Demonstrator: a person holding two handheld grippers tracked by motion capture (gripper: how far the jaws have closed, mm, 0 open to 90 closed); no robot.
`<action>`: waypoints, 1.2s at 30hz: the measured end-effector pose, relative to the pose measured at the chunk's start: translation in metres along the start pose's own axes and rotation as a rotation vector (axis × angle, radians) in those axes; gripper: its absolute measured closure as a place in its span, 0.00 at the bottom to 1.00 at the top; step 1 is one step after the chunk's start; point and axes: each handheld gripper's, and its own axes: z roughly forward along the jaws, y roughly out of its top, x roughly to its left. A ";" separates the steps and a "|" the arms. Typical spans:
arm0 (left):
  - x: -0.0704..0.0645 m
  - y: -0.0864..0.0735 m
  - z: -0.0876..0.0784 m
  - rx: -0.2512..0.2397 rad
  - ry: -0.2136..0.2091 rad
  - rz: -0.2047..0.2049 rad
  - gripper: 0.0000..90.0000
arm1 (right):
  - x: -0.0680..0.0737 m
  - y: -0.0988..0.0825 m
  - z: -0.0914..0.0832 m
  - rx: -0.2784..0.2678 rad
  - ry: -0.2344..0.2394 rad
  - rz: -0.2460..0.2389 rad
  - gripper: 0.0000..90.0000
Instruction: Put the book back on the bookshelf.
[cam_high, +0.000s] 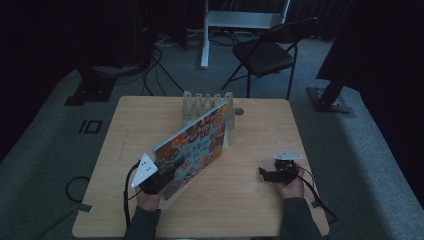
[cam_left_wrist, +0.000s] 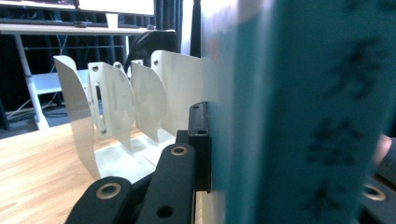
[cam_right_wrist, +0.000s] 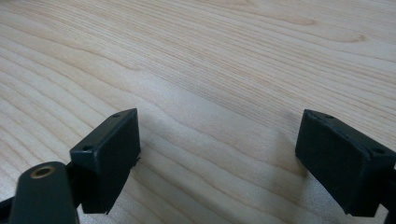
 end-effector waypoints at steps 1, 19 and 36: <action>0.000 0.000 -0.001 0.001 0.004 0.001 0.90 | 0.000 0.000 0.000 0.000 0.000 0.000 0.15; 0.005 0.000 -0.006 -0.006 0.060 -0.009 0.90 | 0.000 0.000 0.000 0.000 0.000 -0.001 0.15; 0.010 0.000 -0.014 -0.011 0.122 -0.028 0.90 | 0.000 0.000 0.000 -0.001 0.000 -0.001 0.15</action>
